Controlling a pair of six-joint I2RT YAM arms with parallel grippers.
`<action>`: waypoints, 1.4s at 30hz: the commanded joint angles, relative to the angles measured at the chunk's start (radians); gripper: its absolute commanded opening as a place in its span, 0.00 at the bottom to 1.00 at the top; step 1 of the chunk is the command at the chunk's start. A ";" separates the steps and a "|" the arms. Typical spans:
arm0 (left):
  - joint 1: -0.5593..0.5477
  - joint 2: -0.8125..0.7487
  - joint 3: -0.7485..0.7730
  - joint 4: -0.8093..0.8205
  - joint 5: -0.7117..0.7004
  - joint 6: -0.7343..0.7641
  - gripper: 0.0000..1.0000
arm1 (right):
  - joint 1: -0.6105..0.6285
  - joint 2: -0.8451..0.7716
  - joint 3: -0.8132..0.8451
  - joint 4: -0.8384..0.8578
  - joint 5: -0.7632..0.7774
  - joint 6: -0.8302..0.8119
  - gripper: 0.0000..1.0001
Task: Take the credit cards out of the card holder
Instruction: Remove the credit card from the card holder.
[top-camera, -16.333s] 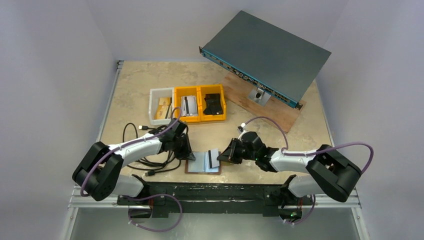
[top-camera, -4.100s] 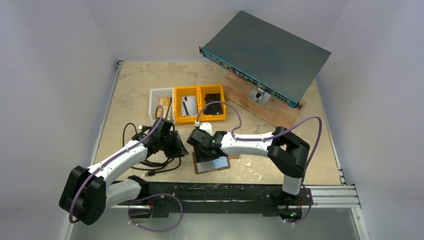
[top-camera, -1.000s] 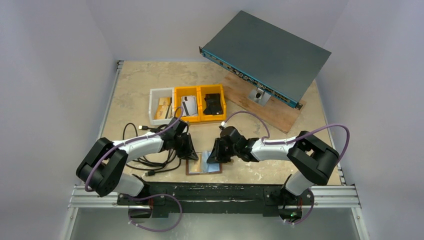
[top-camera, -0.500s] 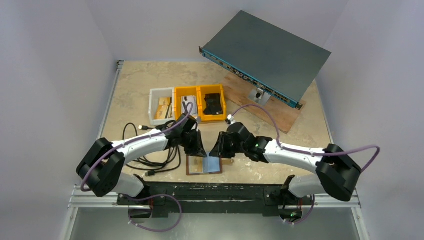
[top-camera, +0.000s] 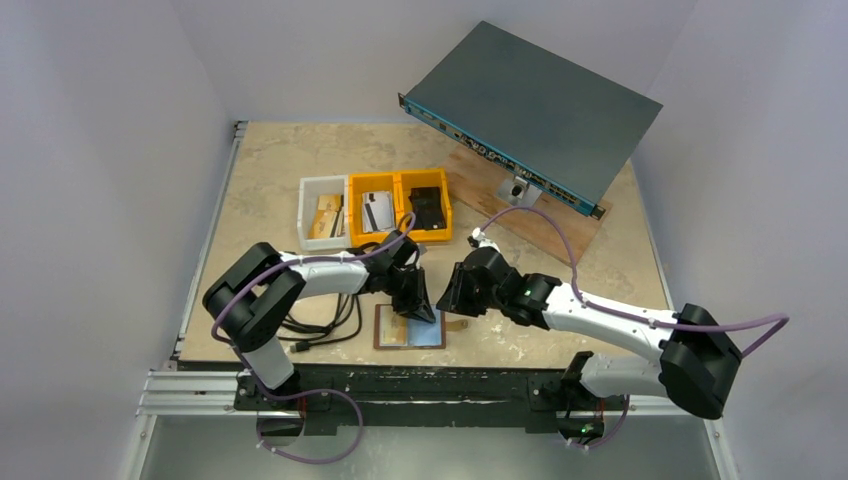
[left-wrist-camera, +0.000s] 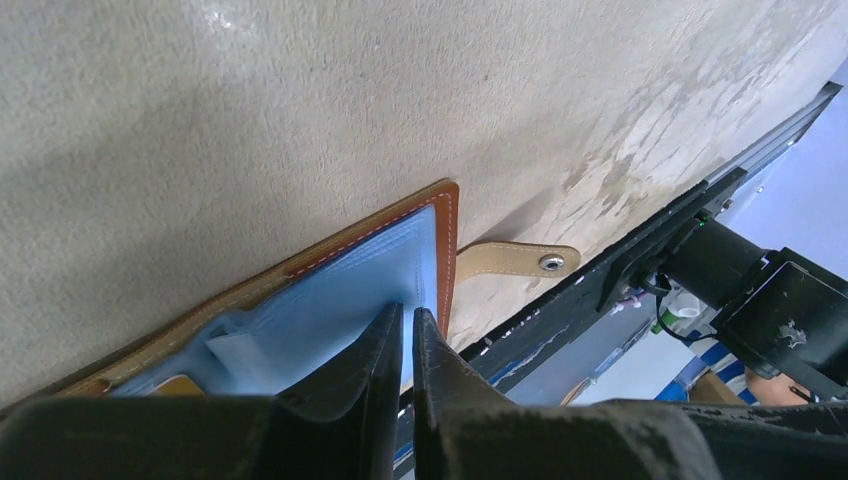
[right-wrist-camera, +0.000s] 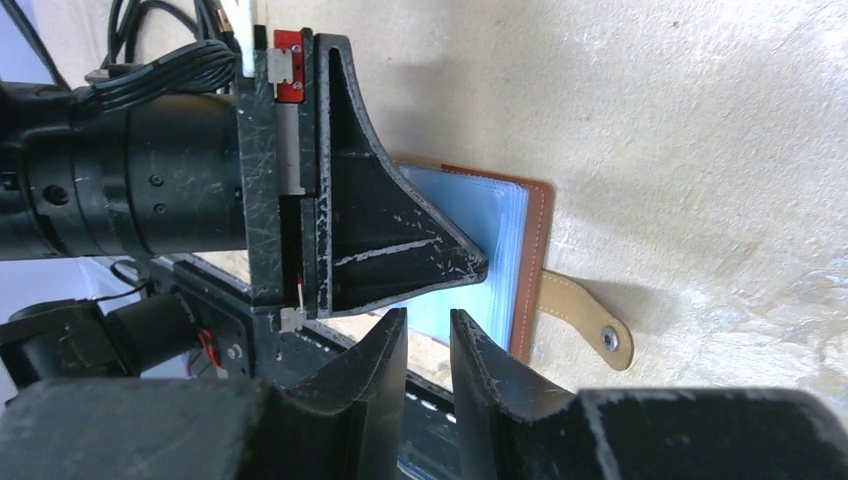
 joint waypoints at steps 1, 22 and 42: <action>-0.004 -0.029 0.025 0.017 -0.019 0.010 0.09 | -0.002 0.020 0.014 -0.025 0.059 -0.027 0.23; 0.224 -0.434 -0.116 -0.278 -0.206 0.144 0.14 | 0.138 0.267 0.252 -0.011 0.049 -0.062 0.26; 0.241 -0.452 -0.263 -0.191 -0.153 0.140 0.13 | 0.084 0.459 0.160 0.227 -0.161 -0.011 0.28</action>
